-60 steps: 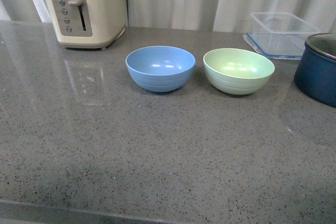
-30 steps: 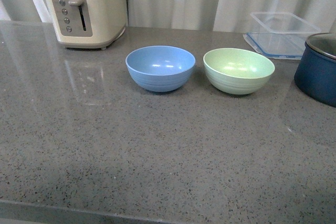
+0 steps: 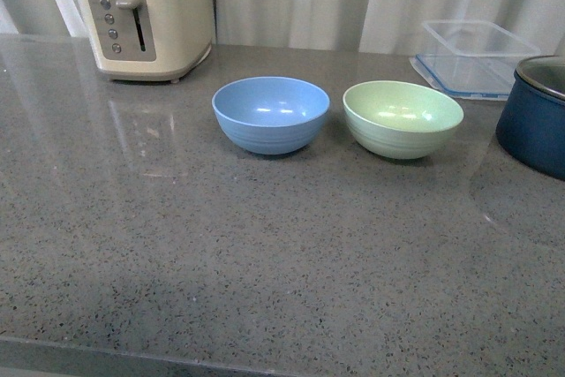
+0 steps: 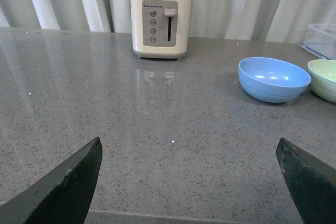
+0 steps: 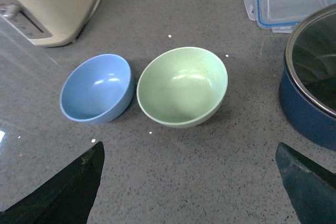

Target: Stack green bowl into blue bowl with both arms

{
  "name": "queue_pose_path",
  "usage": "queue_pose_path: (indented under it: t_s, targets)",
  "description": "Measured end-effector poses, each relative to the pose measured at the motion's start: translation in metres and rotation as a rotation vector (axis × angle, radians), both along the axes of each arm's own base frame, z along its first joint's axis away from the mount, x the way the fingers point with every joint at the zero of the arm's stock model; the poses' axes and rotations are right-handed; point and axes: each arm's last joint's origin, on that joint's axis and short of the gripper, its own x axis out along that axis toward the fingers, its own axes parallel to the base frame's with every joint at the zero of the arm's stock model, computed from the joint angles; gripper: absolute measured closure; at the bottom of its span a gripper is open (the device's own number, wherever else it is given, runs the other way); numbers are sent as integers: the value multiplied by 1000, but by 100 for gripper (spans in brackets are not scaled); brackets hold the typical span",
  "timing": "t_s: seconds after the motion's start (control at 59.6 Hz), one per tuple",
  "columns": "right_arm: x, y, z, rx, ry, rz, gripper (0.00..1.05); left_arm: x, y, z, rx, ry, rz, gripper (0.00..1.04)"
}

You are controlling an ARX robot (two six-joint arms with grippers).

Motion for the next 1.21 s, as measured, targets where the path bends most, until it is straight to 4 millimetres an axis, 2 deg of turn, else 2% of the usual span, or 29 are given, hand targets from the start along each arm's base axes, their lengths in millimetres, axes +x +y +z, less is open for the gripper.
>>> queue_pose_path:
  t_s: [0.101, 0.218, 0.335, 0.503, 0.704, 0.754, 0.889, 0.972, 1.207]
  targets:
    - [42, 8, -7, -17, 80, -43, 10, 0, 0, 0, 0, 0, 0, 7]
    - [78, 12, -26, -52, 159, -100, 10, 0, 0, 0, 0, 0, 0, 7]
    - [106, 15, -47, -78, 218, -138, 10, 0, 0, 0, 0, 0, 0, 7]
    - [136, 20, -71, -115, 276, -189, 10, 0, 0, 0, 0, 0, 0, 7]
    - [152, 26, -89, -145, 315, -220, 10, 0, 0, 0, 0, 0, 0, 7]
    - [154, 27, -94, -151, 326, -225, 14, 0, 0, 0, 0, 0, 0, 7]
    - [161, 29, -105, -163, 348, -241, 33, 0, 0, 0, 0, 0, 0, 7]
    - [165, 30, -111, -167, 363, -252, 53, 0, 0, 0, 0, 0, 0, 7]
    - [167, 30, -111, -159, 364, -260, 86, 0, 0, 0, 0, 0, 0, 7]
